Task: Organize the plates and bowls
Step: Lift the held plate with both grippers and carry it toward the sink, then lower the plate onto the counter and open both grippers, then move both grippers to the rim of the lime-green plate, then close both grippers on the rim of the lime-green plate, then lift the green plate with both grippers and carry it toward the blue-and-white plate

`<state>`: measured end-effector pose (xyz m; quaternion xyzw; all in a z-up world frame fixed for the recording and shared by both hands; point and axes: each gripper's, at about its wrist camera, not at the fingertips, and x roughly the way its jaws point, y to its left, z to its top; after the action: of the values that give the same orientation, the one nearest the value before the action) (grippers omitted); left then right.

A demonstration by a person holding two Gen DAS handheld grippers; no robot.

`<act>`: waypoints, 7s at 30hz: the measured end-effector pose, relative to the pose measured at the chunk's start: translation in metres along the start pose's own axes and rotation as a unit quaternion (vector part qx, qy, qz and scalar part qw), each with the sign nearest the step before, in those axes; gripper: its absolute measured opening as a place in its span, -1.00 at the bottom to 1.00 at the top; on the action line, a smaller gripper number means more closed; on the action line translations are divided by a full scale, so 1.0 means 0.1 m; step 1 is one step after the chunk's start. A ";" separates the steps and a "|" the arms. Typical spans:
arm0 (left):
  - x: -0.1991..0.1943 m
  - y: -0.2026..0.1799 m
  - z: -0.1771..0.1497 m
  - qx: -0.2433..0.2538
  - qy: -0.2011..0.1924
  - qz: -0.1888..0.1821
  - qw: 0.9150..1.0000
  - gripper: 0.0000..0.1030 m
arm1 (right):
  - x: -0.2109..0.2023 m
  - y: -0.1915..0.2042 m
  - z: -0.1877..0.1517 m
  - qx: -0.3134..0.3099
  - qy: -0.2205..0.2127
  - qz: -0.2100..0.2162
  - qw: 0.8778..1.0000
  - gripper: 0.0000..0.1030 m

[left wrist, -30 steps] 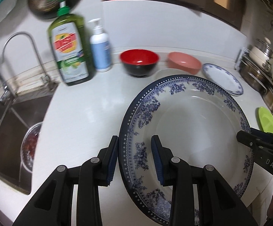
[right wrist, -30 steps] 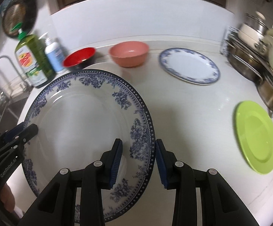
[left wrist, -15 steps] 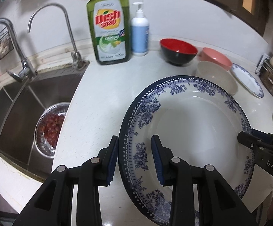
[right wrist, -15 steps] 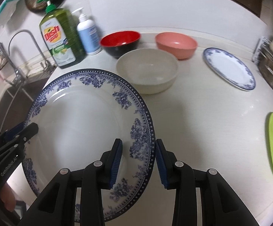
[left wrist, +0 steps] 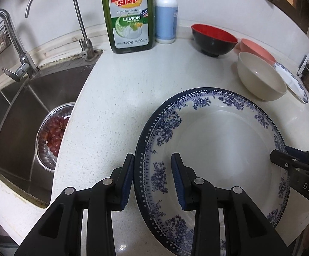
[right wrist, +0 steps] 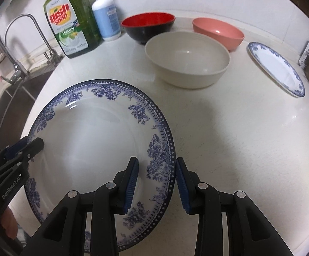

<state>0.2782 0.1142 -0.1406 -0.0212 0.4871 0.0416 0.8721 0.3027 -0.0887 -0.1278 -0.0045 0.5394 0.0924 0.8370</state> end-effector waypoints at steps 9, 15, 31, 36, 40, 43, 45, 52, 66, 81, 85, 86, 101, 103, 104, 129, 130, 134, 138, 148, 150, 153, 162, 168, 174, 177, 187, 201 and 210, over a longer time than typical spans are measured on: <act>0.09 0.00 -0.02 0.002 0.012 0.002 1.000 -0.32 | 0.12 0.00 0.00 0.005 0.018 0.001 1.000 -0.29; 0.14 0.01 -0.02 -0.003 0.019 -0.002 1.000 -0.30 | 0.14 0.02 0.01 0.001 0.021 -0.004 1.000 -0.29; -0.05 -0.03 0.03 0.027 -0.021 0.016 0.999 0.32 | 0.05 0.00 -0.03 0.019 -0.007 0.003 1.000 -0.05; -0.28 -0.12 0.10 0.048 -0.069 0.013 0.996 0.55 | -0.12 -0.02 -0.05 0.027 -0.037 0.003 0.999 0.04; -0.46 -0.27 0.12 0.076 -0.105 0.011 0.992 0.67 | -0.30 -0.10 -0.10 0.042 -0.062 -0.003 0.997 0.18; -0.57 -0.38 0.15 0.087 -0.121 -0.002 0.989 0.75 | -0.42 -0.18 -0.16 0.055 -0.077 -0.012 0.995 0.22; -0.65 -0.47 0.18 0.094 -0.133 -0.010 0.987 0.78 | -0.53 -0.25 -0.21 0.067 -0.090 -0.022 0.993 0.25; -0.90 -0.91 0.22 0.125 -0.173 -0.034 0.976 0.92 | -0.85 -0.57 -0.36 0.101 -0.126 -0.051 0.986 0.49; -1.22 -2.03 0.27 0.166 -0.190 -0.121 0.960 0.93 | -1.46 -1.46 -0.67 0.165 -0.177 -0.125 0.962 0.49; -1.31 -3.15 0.27 0.227 -0.200 -0.169 0.938 0.93 | -1.81 -2.40 -1.01 0.229 -0.195 -0.192 0.934 0.49; -1.32 -3.38 0.27 0.238 -0.207 -0.170 0.934 0.93 | -1.86 -2.64 -1.08 0.247 -0.198 -0.204 0.926 0.49; -1.31 -3.45 0.28 0.240 -0.205 -0.174 0.933 0.93 | -1.87 -2.69 -1.09 0.251 -0.198 -0.206 0.925 0.49; -1.01 -4.40 0.31 0.283 -0.164 -0.205 0.922 0.93 | -1.79 -3.49 -1.21 0.301 -0.185 -0.226 0.908 0.49; -0.94 -4.53 0.31 0.293 -0.155 -0.208 0.920 0.92 | -1.76 -3.60 -1.22 0.311 -0.181 -0.229 0.905 0.49; -0.91 -4.58 0.31 0.296 -0.151 -0.209 0.920 0.92 | -1.74 -3.64 -1.23 0.314 -0.179 -0.230 0.904 0.49; -0.02 -5.62 0.21 0.368 -0.040 -0.213 0.904 0.69 | -1.03 -4.50 -1.35 0.392 -0.102 -0.225 0.886 0.48; -0.01 -5.64 0.22 0.369 -0.038 -0.214 0.904 0.66 | -1.02 -4.52 -1.35 0.392 -0.099 -0.225 0.886 0.47; 0.05 -5.70 0.22 0.372 -0.021 -0.224 0.900 0.52 | -0.95 -4.58 -1.34 0.393 -0.091 -0.223 0.888 0.37; 0.10 -5.75 0.21 0.374 -0.005 -0.234 0.897 0.45 | -0.89 -4.65 -1.34 0.400 -0.085 -0.208 0.889 0.27; 0.17 -5.84 0.19 0.383 0.025 -0.254 0.888 0.02 | -0.82 -4.71 -1.35 0.403 -0.081 -0.200 0.889 0.01; 0.18 -5.84 0.20 0.379 0.030 -0.259 0.888 -0.03 | -0.82 -4.71 -1.34 0.401 -0.083 -0.197 0.891 -0.06; 0.18 -5.84 0.20 0.377 0.029 -0.258 0.889 -0.09 | -0.82 -4.70 -1.32 0.398 -0.082 -0.195 0.893 -0.18; 0.13 -5.77 0.23 0.373 0.018 -0.250 0.893 -0.19 | -0.82 -4.69 -1.29 0.401 -0.070 -0.195 0.892 -0.18; 0.02 -5.59 0.26 0.360 0.014 -0.253 0.898 -0.19 | -0.91 -4.61 -1.27 0.396 -0.076 -0.192 0.895 -0.19; -0.13 -5.33 0.29 0.340 0.008 -0.248 0.907 -0.19 | -1.04 -4.43 -1.23 0.379 -0.082 -0.196 0.901 -0.19; -0.23 -5.19 0.30 0.331 0.000 -0.244 0.911 -0.19 | -1.11 -4.31 -1.20 0.370 -0.087 -0.193 0.905 -0.19; -0.47 -4.58 0.38 0.290 -0.020 -0.229 0.929 -0.20 | -1.30 -3.89 -1.06 0.328 -0.104 -0.182 0.921 -0.19; -0.68 -3.80 0.45 0.245 -0.043 -0.206 0.946 -0.20 | -1.43 -3.29 -0.84 0.276 -0.119 -0.158 0.941 -0.19; -0.78 -3.30 0.49 0.217 -0.053 -0.193 0.955 -0.20 | -1.46 -2.85 -0.72 0.243 -0.128 -0.149 0.950 -0.19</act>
<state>0.3097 -0.2147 -0.0494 0.0775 0.4239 -0.2330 0.8718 0.2248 -0.3988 -0.0524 0.1308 0.4271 -0.1672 0.8789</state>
